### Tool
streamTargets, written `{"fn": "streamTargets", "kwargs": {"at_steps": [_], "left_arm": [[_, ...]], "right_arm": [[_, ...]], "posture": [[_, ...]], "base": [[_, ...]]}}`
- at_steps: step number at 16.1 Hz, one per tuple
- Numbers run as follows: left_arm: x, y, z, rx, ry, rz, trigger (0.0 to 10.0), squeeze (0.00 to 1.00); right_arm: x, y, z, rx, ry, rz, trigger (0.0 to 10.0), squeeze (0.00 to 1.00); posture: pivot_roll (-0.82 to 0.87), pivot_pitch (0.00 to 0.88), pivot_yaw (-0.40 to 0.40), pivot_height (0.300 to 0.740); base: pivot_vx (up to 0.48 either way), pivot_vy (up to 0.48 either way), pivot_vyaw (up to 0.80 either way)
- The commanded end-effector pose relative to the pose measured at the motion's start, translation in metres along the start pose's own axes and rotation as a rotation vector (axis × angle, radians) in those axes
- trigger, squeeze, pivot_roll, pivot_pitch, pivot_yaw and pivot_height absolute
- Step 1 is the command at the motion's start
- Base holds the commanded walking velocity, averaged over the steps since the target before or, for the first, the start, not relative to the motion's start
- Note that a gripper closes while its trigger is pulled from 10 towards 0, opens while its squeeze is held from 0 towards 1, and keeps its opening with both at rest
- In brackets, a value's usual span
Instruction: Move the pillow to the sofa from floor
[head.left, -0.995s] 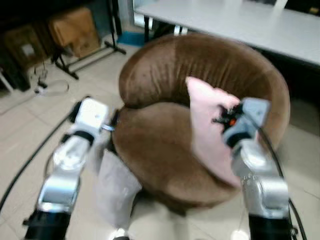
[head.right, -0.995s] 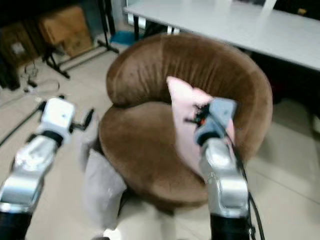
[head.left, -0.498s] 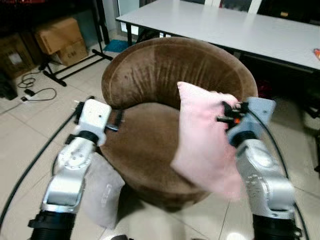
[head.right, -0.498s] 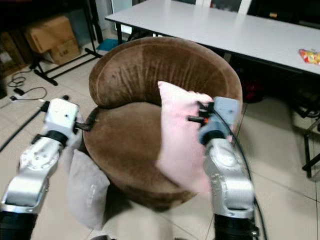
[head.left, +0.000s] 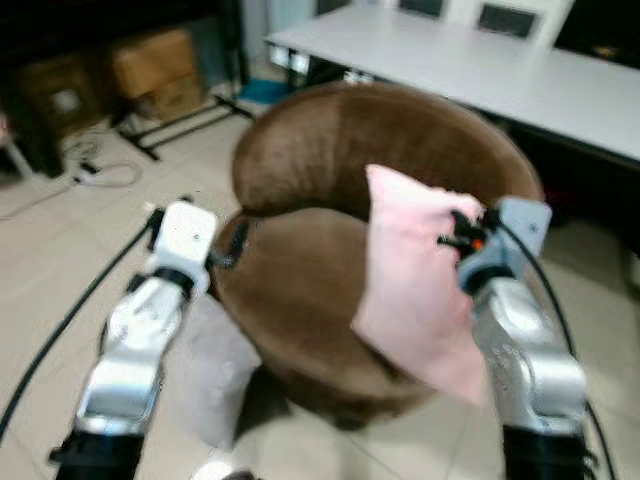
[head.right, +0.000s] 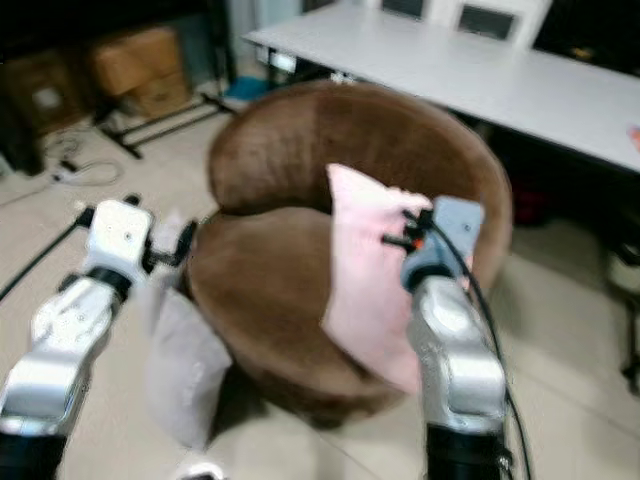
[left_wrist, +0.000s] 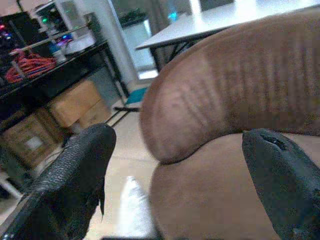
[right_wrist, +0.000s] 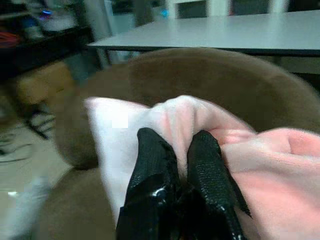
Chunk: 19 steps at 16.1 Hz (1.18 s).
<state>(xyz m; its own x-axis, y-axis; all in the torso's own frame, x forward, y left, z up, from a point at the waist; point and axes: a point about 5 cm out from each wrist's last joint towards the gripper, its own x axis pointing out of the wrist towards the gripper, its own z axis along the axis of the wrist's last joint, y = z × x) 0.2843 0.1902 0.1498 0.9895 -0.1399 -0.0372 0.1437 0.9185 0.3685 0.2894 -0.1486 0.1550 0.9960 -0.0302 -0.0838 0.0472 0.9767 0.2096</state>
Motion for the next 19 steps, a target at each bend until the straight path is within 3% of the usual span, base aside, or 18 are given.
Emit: {"fn": "streamTargets", "kwargs": {"at_steps": [1, 4, 7, 10, 16, 19], "left_arm": [[0.003, -0.006, 0.007, -0.007, -0.027, -0.029, 10.0, 0.08], [0.005, -0.010, 0.007, -0.009, -0.025, -0.043, 10.0, 0.08], [0.005, -0.010, 0.006, -0.008, -0.023, -0.046, 10.0, 0.08], [0.005, -0.010, 0.007, -0.005, -0.023, -0.045, 10.0, 0.07], [0.005, -0.012, 0.006, 0.003, -0.022, -0.039, 10.0, 0.06], [-0.001, -0.017, -0.002, 0.039, 0.019, -0.131, 10.0, 0.03]], "right_arm": [[0.001, -0.001, 0.018, -0.016, -0.084, 0.000, 10.0, 0.00], [0.002, -0.002, 0.019, -0.021, -0.078, -0.003, 10.0, 0.00], [0.003, -0.007, 0.016, -0.026, -0.057, -0.015, 10.0, 0.00], [0.004, 0.000, 0.021, -0.048, -0.083, 0.054, 10.0, 0.00], [0.003, 0.016, 0.013, -0.089, -0.031, 0.226, 10.0, 0.00], [0.006, 0.023, 0.017, -0.112, -0.019, 0.282, 10.0, 0.00]], "posture": [[-0.12, 0.000, -0.007, 0.740], [-0.12, 0.000, -0.003, 0.740], [-0.12, 0.000, -0.003, 0.740], [-0.12, 0.000, -0.002, 0.740], [-0.11, 0.000, -0.014, 0.740], [-0.11, 0.000, -0.014, 0.740]], "base": [[0.341, 0.000, 0.00], [0.337, 0.000, 0.00], [0.339, 0.000, -0.80], [0.336, 0.000, 0.00], [0.258, 0.000, 0.00], [0.000, 0.000, 0.00]]}}
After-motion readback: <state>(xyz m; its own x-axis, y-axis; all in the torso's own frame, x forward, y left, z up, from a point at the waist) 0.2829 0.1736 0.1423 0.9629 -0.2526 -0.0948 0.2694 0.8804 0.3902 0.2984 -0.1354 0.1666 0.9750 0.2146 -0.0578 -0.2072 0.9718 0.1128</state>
